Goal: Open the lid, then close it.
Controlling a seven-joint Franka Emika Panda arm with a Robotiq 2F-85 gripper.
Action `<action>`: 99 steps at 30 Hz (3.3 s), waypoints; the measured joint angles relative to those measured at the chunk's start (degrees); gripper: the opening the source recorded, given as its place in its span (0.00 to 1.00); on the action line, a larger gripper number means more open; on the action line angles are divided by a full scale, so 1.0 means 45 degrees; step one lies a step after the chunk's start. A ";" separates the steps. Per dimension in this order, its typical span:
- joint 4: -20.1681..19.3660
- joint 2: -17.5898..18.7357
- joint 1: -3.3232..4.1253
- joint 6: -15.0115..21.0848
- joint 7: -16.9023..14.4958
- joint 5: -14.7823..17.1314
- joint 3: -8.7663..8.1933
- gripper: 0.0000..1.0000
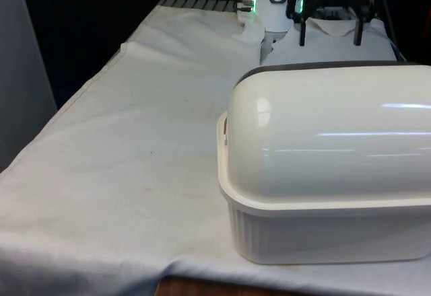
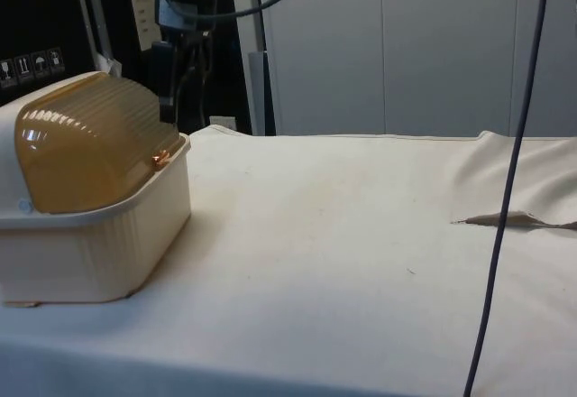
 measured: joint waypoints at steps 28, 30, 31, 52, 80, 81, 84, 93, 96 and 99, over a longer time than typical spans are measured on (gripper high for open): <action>-0.0407 0.0624 -0.0025 0.1706 0.0013 -0.0306 -0.0013 0.02; -0.0458 0.0688 -0.0025 0.1910 0.0013 -0.0318 -0.0013 0.00; -0.0497 0.0764 -0.0038 0.2075 0.0013 -0.0331 -0.0013 0.00; -0.0522 0.2152 -0.0038 0.4495 0.0013 -0.0547 -0.0153 0.00; 0.0853 0.1923 -0.0051 0.2445 -0.0369 -0.0560 -0.0407 0.00; 0.0917 0.1923 -0.0051 0.2317 -0.0369 -0.0560 -0.0407 0.00; 0.0993 0.1910 -0.0051 0.2215 -0.0382 -0.0560 -0.0407 0.00; 0.1821 0.1859 -0.0051 0.1070 -0.0433 -0.0573 -0.0433 0.00; 0.1986 0.1859 -0.0051 0.0840 -0.0433 -0.0573 -0.0446 0.00; 0.2343 0.1859 -0.0051 0.0369 -0.0446 -0.0586 -0.0458 0.00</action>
